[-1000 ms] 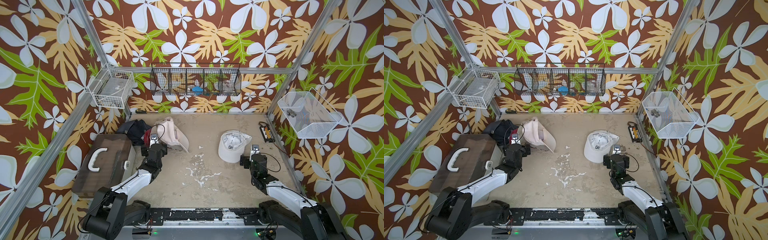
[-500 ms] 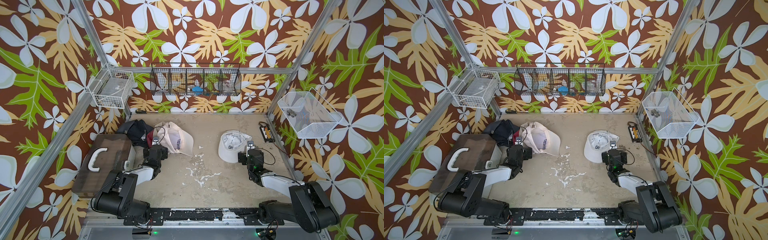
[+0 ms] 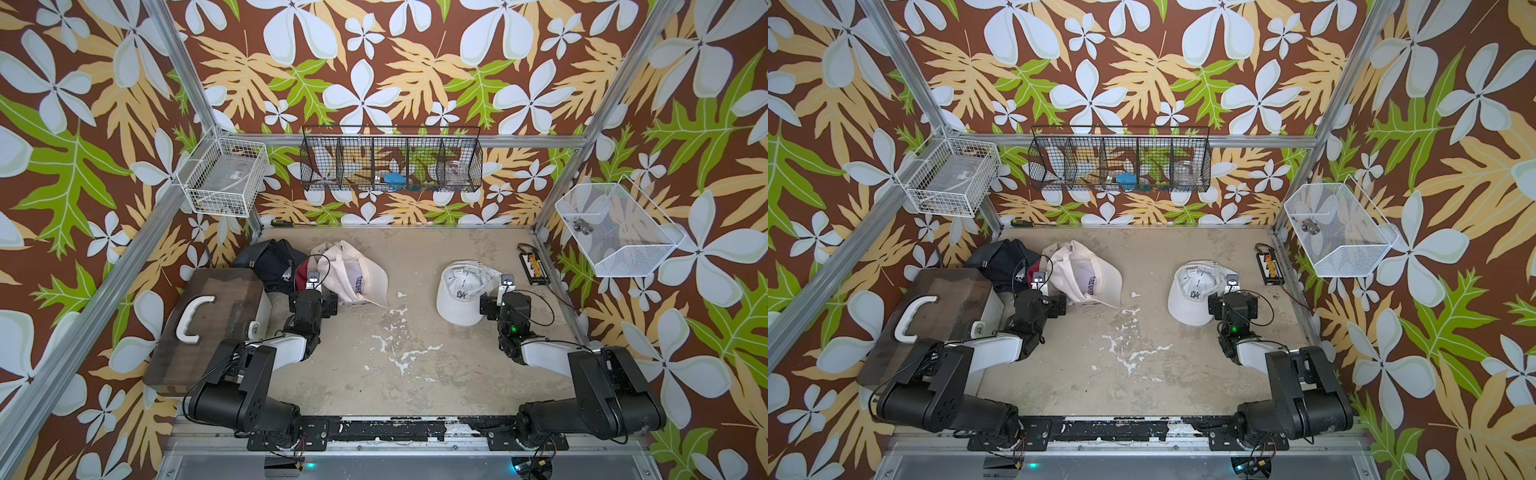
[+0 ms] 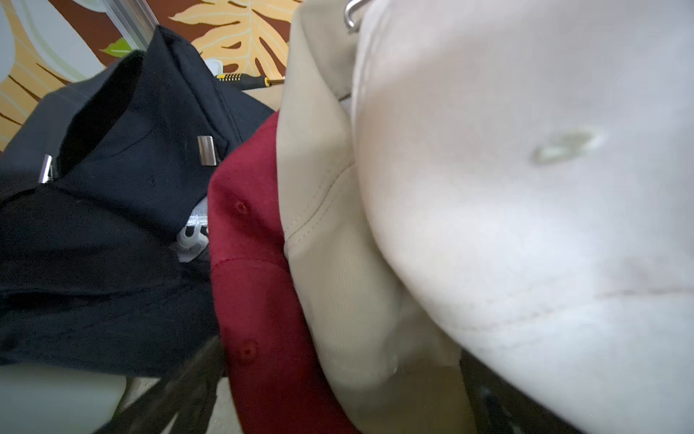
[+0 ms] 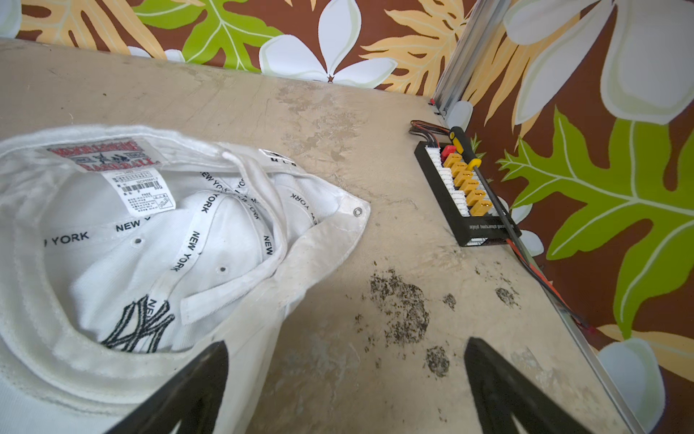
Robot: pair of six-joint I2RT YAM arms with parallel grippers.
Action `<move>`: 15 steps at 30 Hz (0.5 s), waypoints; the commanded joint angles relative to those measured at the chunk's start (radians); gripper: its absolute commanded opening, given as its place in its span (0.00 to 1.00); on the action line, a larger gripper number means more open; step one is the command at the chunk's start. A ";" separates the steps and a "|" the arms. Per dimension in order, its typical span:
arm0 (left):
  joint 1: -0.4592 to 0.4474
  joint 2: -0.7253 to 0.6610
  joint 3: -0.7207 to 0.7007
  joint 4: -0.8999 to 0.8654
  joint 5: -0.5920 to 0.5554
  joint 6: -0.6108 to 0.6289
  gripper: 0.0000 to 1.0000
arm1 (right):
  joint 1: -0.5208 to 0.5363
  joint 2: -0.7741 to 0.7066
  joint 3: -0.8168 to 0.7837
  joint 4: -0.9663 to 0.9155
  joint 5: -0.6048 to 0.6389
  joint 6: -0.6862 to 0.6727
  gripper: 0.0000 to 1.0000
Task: Open the adjustable buckle of the baseball cap
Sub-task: Move the baseball cap to the center of the board.
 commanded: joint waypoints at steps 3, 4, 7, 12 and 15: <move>0.002 0.011 0.002 0.076 0.047 0.031 1.00 | -0.040 0.047 0.038 0.089 -0.095 0.012 1.00; 0.002 0.017 0.005 0.077 0.055 0.035 1.00 | -0.055 0.061 0.049 0.088 -0.120 0.021 1.00; 0.002 0.029 0.009 0.092 0.061 0.042 1.00 | -0.103 0.088 0.068 0.097 -0.192 0.057 1.00; 0.004 0.044 0.022 0.094 0.085 0.054 1.00 | -0.121 0.113 0.091 0.092 -0.227 0.069 1.00; 0.004 0.048 0.024 0.094 0.104 0.062 0.99 | -0.127 0.122 0.101 0.082 -0.227 0.073 1.00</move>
